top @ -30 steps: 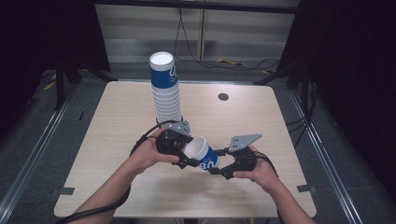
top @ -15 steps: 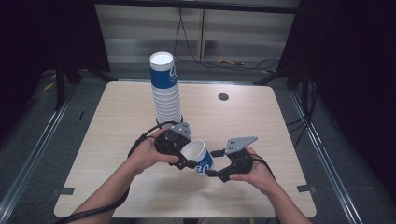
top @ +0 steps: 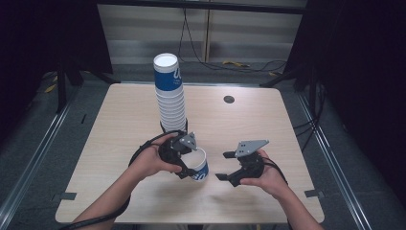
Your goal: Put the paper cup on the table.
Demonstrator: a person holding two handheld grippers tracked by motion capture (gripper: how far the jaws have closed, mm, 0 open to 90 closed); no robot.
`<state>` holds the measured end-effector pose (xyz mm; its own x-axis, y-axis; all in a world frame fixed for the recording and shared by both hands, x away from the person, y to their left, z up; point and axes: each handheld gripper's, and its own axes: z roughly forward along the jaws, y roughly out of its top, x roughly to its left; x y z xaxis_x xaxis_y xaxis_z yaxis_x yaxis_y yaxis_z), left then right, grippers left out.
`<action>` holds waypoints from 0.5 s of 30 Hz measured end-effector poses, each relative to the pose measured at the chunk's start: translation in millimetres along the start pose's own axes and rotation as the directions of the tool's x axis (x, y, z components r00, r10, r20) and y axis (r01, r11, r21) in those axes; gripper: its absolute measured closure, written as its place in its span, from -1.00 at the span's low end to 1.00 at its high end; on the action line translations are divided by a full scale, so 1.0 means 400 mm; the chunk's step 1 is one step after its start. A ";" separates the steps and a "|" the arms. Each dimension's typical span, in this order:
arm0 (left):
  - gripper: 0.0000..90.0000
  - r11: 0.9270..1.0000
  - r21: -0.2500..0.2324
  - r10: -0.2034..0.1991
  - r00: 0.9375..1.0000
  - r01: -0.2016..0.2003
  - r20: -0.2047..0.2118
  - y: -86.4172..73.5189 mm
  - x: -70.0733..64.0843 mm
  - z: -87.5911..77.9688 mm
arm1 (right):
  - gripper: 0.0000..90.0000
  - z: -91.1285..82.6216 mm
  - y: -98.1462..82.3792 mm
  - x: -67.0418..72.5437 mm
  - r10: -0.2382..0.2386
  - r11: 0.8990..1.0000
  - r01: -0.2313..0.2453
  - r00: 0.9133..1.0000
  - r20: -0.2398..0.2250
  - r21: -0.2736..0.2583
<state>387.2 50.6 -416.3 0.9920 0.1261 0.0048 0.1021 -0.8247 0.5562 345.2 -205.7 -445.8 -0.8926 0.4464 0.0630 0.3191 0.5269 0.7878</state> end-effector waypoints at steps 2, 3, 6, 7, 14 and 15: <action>-0.67 1.000 0.021 0.018 1.000 -0.018 -0.009 -0.002 -0.004 0.008 | -0.65 0.000 -0.004 0.000 0.003 1.000 -0.003 1.000 0.002 0.009; -0.67 0.999 0.032 0.029 1.000 -0.028 -0.012 -0.003 -0.005 0.012 | -0.65 0.000 -0.006 -0.002 -0.001 1.000 0.001 1.000 0.003 0.009; -0.69 0.999 0.011 0.042 0.999 -0.041 -0.019 -0.009 -0.009 0.020 | -0.65 -0.001 -0.011 -0.004 0.007 1.000 -0.007 1.000 0.010 0.010; -0.69 0.999 0.003 0.042 0.999 -0.042 -0.019 -0.011 -0.010 0.021 | -0.66 -0.002 -0.013 -0.004 0.005 1.000 -0.005 1.000 0.015 0.009; -0.69 0.997 -0.034 0.062 0.998 -0.063 -0.011 -0.026 -0.021 0.034 | -0.69 -0.009 -0.014 -0.003 0.005 1.000 -0.005 1.000 0.021 0.010; -0.68 0.998 -0.036 0.057 0.998 -0.057 -0.001 -0.029 -0.021 0.037 | -0.69 -0.010 -0.014 -0.004 0.001 1.000 -0.001 1.000 0.027 0.009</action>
<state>378.8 51.0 -435.0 0.9961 0.0799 0.0374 0.0431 -0.8103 0.5844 343.4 -212.2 -447.7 -0.8836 0.4658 0.0472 0.3228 0.5331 0.7821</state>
